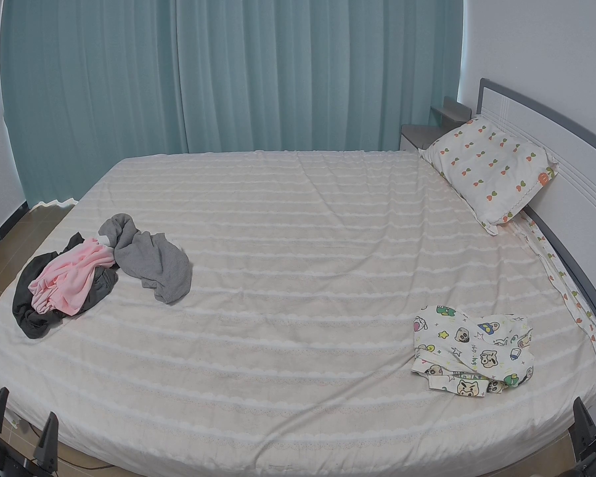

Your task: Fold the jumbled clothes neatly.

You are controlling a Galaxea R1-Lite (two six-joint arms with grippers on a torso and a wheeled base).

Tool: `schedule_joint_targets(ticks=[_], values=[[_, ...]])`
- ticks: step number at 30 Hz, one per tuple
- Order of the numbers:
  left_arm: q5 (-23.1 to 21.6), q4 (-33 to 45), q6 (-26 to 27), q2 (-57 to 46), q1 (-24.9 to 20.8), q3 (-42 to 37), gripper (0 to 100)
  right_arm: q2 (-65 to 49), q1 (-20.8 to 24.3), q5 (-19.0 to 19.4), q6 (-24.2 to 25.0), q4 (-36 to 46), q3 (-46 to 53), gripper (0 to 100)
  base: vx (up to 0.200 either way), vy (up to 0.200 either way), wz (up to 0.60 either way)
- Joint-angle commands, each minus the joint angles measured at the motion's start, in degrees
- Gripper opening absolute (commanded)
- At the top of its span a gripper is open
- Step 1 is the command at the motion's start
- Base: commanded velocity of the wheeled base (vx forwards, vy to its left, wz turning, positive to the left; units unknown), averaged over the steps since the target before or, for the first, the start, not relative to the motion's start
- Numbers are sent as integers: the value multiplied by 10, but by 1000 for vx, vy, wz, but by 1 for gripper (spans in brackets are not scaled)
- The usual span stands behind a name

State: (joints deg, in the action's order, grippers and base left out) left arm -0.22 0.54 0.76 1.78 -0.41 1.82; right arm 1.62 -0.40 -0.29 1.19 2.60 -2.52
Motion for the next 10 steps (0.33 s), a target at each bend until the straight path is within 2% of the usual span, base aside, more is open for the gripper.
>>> schedule_joint_targets(ticks=[1,10], values=[[-15,-4,12,-16,5,-18,100,-14,3,-6,-2,-8,17,100,0,0,0],[-12,-3,-2,-16,5,-18,100,-15,4,9,-4,-20,23,100,0,0,0]])
